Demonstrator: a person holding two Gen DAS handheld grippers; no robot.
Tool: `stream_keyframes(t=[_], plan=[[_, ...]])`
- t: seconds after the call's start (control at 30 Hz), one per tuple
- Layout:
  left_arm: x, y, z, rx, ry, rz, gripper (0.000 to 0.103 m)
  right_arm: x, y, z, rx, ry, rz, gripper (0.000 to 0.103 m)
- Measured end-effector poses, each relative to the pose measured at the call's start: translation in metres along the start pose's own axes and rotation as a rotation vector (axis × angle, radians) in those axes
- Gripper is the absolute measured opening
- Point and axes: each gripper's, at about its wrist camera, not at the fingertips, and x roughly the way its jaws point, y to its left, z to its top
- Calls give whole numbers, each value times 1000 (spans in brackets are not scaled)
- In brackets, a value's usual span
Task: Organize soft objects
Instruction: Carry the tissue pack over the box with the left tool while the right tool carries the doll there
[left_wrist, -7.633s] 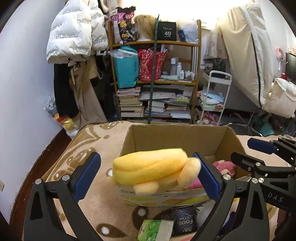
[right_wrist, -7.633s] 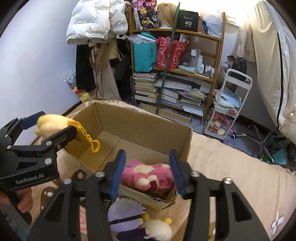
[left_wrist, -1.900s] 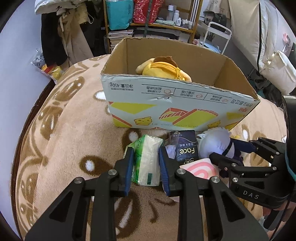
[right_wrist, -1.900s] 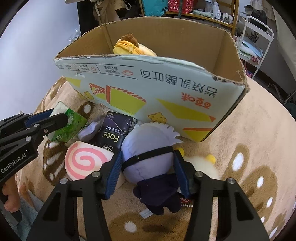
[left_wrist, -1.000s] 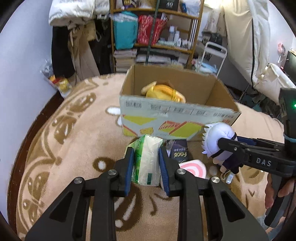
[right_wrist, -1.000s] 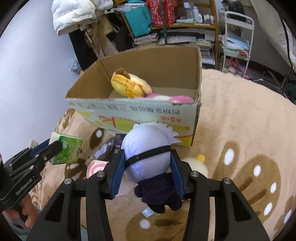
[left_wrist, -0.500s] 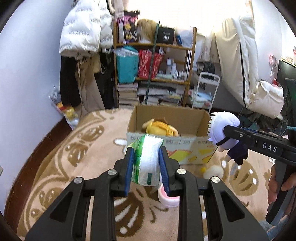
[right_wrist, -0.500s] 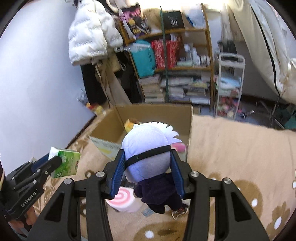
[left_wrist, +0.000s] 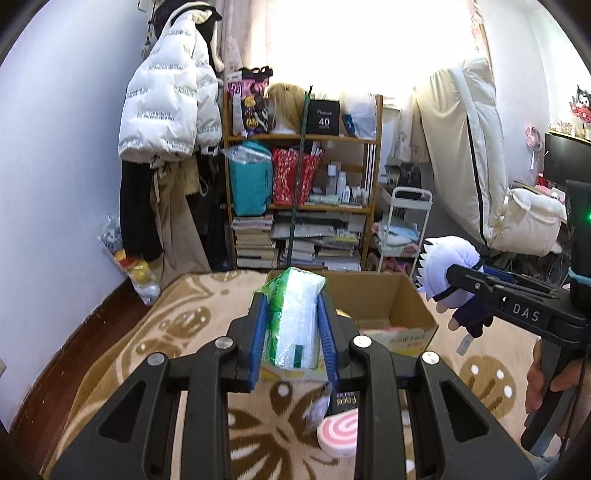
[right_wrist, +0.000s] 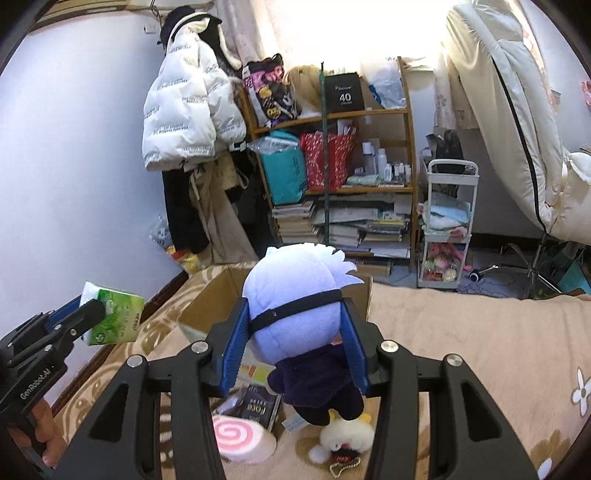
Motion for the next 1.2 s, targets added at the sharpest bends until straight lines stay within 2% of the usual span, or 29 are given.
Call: stream_keyframes(t=[0.33, 0.6, 0.87, 1.2], plan=[[15, -3, 33, 37, -62, 6, 27, 13, -11, 17, -5, -41, -29, 52], [40, -4, 50, 25, -95, 19, 27, 31, -15, 32, -32, -62, -46, 52], [69, -2, 48, -2, -66, 10, 27, 57, -14, 34, -50, -48, -50, 52], [93, 6, 30, -27, -13, 2, 27, 76, -12, 24, -67, -10, -41, 52]])
